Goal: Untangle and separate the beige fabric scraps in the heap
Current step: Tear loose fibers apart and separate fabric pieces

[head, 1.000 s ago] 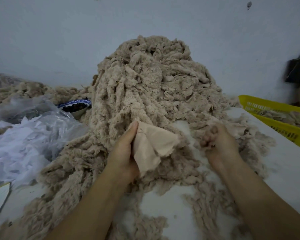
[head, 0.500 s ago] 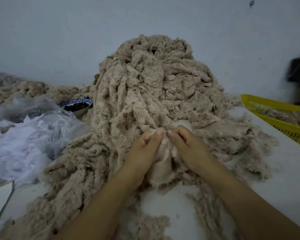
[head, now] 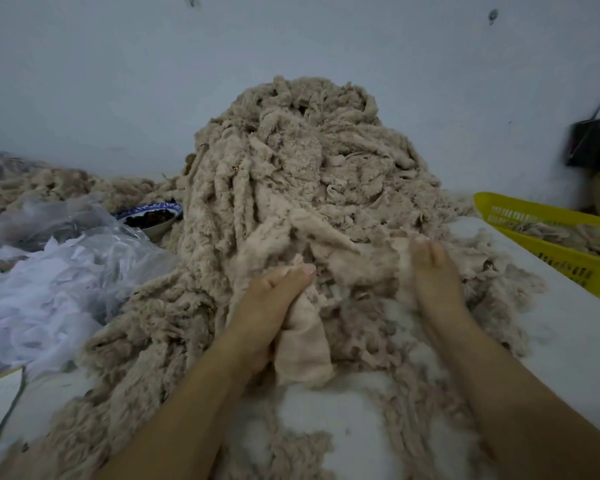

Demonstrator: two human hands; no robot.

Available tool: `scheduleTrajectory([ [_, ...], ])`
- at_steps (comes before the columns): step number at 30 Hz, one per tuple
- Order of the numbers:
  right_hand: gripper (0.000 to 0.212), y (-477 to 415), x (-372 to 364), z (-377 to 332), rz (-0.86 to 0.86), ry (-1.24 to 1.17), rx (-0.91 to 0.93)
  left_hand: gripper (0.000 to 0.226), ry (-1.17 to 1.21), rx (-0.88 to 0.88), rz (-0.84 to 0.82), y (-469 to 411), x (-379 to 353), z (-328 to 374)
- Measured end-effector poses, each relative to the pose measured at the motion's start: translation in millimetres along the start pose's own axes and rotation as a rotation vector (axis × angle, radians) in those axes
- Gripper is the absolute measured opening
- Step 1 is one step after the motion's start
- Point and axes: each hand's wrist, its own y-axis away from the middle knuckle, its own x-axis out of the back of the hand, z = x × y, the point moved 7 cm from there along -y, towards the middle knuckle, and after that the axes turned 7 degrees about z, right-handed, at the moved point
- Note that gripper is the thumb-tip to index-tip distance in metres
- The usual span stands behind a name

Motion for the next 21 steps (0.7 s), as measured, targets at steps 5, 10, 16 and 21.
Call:
scheduleTrajectory([
  [5, 0.027, 29, -45, 0, -0.303, -0.333, -0.183, 0.029, -0.303, 0.144, -0.12, -1, -14, -23],
  [10, 0.033, 52, -46, -26, -0.434, -0.284, 0.026, 0.053, -0.019, 0.193, -0.081, -7, -12, -29],
  [16, 0.061, 76, -55, -34, -0.583, -0.012, 0.194, 0.034, 0.283, 0.221, -0.038, -11, -8, -26],
  [21, 0.051, 65, -53, -31, -0.511, 0.122, 0.264, 0.017, 0.208, 0.113, 0.082, -8, 0, -13],
])
